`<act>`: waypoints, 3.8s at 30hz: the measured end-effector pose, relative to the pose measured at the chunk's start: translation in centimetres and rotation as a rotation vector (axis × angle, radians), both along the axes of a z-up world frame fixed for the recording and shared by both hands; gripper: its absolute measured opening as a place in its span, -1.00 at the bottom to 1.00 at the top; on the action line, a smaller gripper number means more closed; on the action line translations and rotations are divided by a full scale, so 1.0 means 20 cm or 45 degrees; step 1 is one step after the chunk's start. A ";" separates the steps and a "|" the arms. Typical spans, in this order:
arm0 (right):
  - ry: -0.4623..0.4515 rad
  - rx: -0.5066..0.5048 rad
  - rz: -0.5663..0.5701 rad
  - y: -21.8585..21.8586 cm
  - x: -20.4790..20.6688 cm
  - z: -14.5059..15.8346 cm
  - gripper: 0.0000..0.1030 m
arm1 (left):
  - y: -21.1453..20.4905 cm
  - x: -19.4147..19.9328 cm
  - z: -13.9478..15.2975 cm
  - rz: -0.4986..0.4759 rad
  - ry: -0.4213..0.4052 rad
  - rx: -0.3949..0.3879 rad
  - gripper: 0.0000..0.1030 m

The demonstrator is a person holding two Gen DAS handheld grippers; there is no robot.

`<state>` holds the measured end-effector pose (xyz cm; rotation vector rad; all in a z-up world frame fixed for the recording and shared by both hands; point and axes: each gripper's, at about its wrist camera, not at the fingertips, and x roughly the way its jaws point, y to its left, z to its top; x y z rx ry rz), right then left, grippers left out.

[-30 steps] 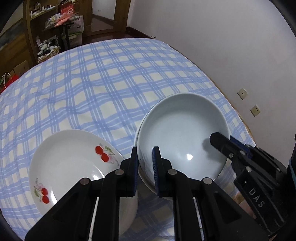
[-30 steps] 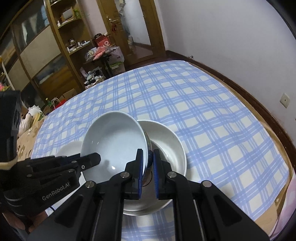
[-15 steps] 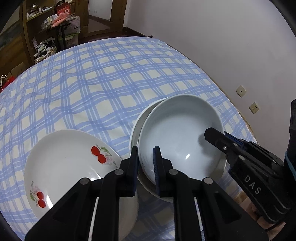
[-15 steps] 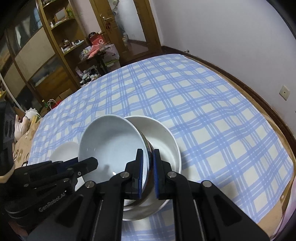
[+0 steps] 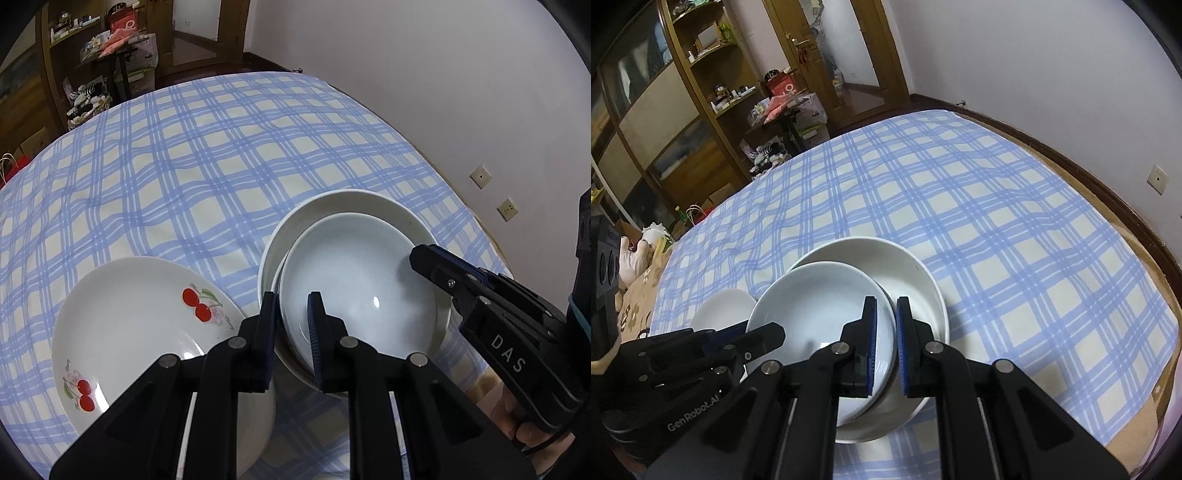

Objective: Organize plates and bowls

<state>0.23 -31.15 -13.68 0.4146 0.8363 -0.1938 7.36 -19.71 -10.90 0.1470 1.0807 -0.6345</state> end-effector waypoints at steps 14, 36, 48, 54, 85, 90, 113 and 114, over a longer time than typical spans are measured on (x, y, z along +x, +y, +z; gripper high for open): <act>-0.023 -0.032 -0.017 0.00 -0.03 0.01 -0.78 | 0.06 0.00 0.08 0.023 -0.040 -0.014 -0.61; -0.011 0.096 -0.187 -0.15 -0.11 0.02 0.31 | 0.16 0.16 0.10 0.098 -0.044 0.037 0.38; 0.072 0.145 -0.199 -0.17 -0.09 -0.05 0.56 | 0.15 0.28 0.05 0.065 0.031 0.047 0.54; 0.096 0.145 -0.203 -0.18 -0.08 -0.07 0.56 | 0.10 0.33 0.00 0.010 0.062 0.064 0.54; 0.242 0.225 -0.243 -0.27 -0.01 -0.19 0.39 | -0.03 0.42 -0.08 -0.115 0.142 0.160 0.54; 0.274 0.216 -0.241 -0.27 -0.01 -0.20 0.39 | -0.04 0.43 -0.09 -0.112 0.145 0.175 0.54; 0.281 0.235 -0.123 -0.22 0.03 -0.21 -0.58 | -0.08 0.41 -0.16 -0.048 0.319 0.125 -0.28; 0.282 0.239 -0.124 -0.22 0.04 -0.21 -0.61 | -0.08 0.41 -0.16 -0.038 0.336 0.117 -0.28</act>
